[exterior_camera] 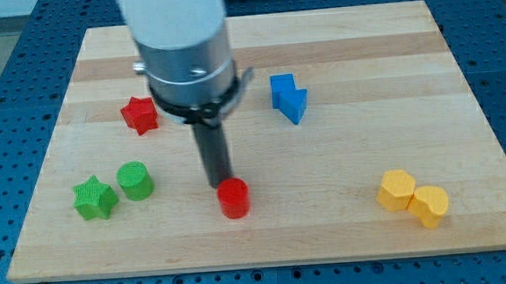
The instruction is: Place the red star into the red circle
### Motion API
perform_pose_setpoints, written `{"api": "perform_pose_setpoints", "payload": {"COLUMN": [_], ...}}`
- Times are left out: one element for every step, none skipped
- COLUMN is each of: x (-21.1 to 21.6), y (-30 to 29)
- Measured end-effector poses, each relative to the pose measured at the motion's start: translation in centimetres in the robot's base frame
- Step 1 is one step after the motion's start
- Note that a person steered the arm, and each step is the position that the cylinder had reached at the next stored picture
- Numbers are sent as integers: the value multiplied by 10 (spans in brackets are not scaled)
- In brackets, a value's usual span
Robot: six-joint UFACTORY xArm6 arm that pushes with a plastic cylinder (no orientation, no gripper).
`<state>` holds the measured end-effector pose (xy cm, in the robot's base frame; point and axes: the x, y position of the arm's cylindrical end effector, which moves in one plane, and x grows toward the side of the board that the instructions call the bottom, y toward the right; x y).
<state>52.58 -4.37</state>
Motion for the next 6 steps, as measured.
{"api": "perform_pose_setpoints", "payload": {"x": [5,-51,-101,-126,-147,-163], "y": [27,-5,-53,-106,-116,-119]}}
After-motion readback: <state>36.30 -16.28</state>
